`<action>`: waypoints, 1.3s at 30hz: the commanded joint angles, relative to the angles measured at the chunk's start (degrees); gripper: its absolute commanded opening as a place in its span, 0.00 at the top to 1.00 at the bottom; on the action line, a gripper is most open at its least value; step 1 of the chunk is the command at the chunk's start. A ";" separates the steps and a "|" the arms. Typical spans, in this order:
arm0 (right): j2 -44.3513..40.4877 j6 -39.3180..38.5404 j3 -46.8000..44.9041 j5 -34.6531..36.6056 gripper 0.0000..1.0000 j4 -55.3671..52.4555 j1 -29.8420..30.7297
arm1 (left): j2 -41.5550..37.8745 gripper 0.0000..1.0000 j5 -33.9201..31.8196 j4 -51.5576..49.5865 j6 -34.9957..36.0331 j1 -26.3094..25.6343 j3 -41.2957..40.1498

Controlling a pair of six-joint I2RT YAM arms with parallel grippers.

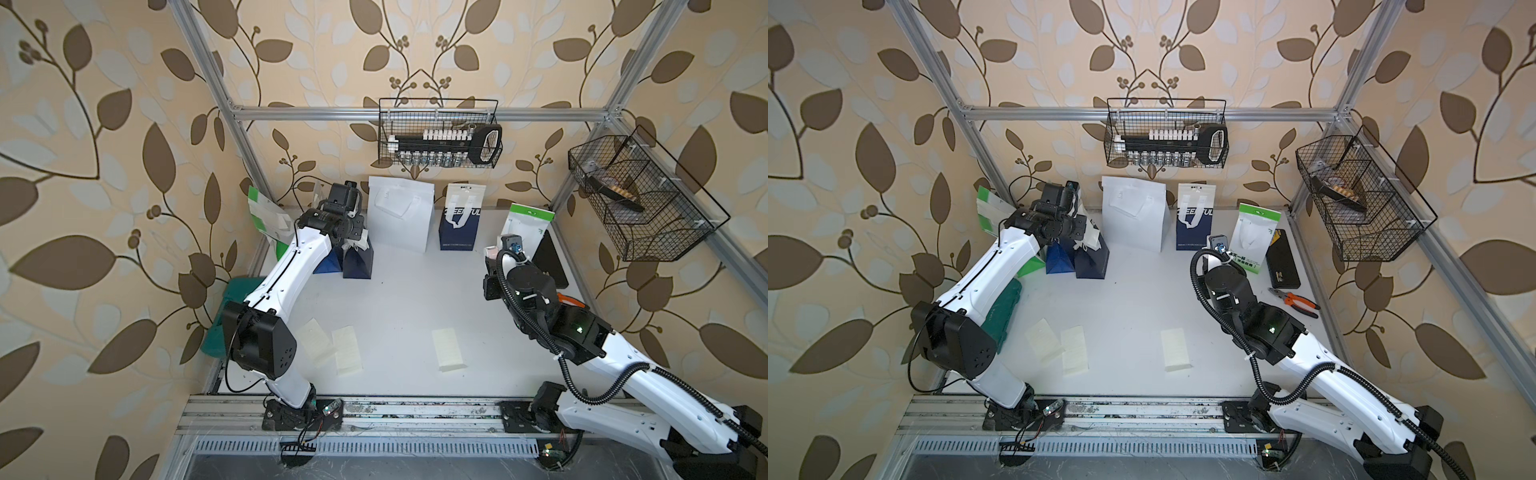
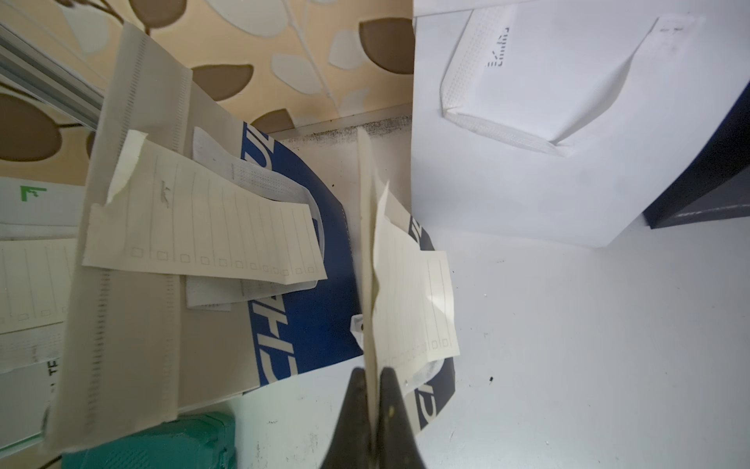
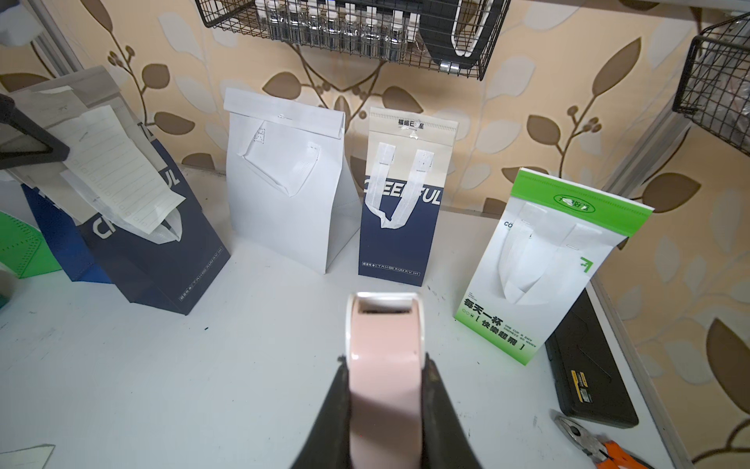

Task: Staple the receipts to the bags
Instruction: Place the takeout bag at the center of the board, then place the stapler at the center of the board.

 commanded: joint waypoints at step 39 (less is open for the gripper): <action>38.74 12.23 0.38 -33.56 1.00 -19.90 -35.40 | -36.34 0.01 28.33 15.26 -21.90 0.89 -25.00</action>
